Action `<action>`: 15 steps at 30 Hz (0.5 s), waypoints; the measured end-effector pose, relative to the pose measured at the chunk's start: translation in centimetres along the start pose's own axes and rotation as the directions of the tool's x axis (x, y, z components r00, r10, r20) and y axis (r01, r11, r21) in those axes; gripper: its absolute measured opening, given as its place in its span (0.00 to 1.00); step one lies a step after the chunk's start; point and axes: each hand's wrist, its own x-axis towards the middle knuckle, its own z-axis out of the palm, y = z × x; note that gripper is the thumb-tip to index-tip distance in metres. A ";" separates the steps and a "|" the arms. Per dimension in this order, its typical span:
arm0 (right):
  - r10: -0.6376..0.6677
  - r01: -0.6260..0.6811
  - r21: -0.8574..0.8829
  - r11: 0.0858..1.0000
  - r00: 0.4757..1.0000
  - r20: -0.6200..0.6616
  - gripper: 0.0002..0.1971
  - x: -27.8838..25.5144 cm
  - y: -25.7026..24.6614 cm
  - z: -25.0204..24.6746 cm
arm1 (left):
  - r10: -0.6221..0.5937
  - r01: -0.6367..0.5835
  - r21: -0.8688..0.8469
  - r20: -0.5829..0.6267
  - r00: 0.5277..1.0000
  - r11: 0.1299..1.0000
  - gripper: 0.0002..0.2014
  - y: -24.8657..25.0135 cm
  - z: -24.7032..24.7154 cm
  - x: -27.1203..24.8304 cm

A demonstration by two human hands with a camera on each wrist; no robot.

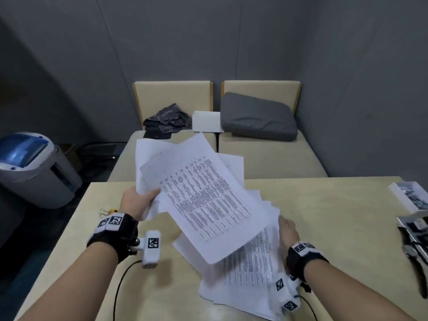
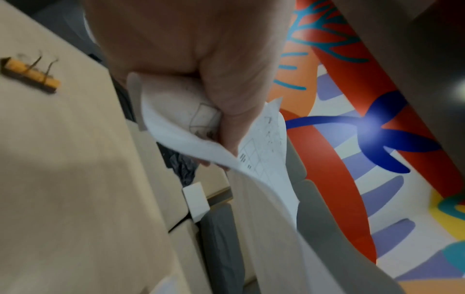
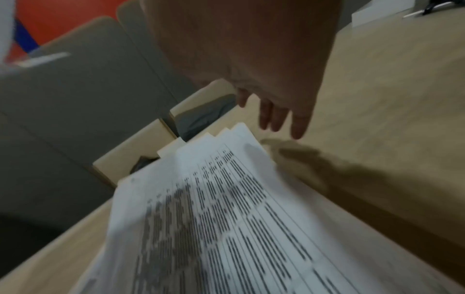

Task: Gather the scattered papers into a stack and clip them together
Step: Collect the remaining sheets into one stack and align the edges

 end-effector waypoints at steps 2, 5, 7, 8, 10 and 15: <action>-0.011 -0.015 0.238 0.971 0.994 0.109 0.35 0.1 -1.2 -0.6 | -0.028 0.028 0.000 0.087 0.996 1.000 0.10 -1.3 2.3 -1.1; 0.010 -0.112 0.301 0.947 0.947 0.321 0.39 0.5 -2.8 -1.6 | -0.083 0.077 0.035 0.234 0.969 0.996 0.11 -3.5 5.3 -2.0; 0.014 -0.124 0.282 0.951 0.933 0.361 0.41 0.7 -2.8 -1.8 | -0.097 0.074 0.085 0.305 0.947 0.994 0.09 -4.6 6.8 -2.4; 0.008 -0.116 0.277 0.954 0.932 0.362 0.38 0.5 -2.7 -1.8 | -0.107 0.074 0.109 0.335 0.936 0.991 0.07 -5.0 7.4 -2.6; -0.050 -0.044 0.272 0.961 0.944 0.326 0.24 0.1 -1.9 -1.8 | -0.131 0.085 0.138 0.377 0.917 0.987 0.05 -5.4 8.3 -3.1; -0.100 0.012 0.321 0.947 0.960 0.260 0.08 -0.1 -0.3 -2.0 | -0.127 0.080 0.196 0.241 0.962 0.977 0.12 -7.7 9.0 -1.9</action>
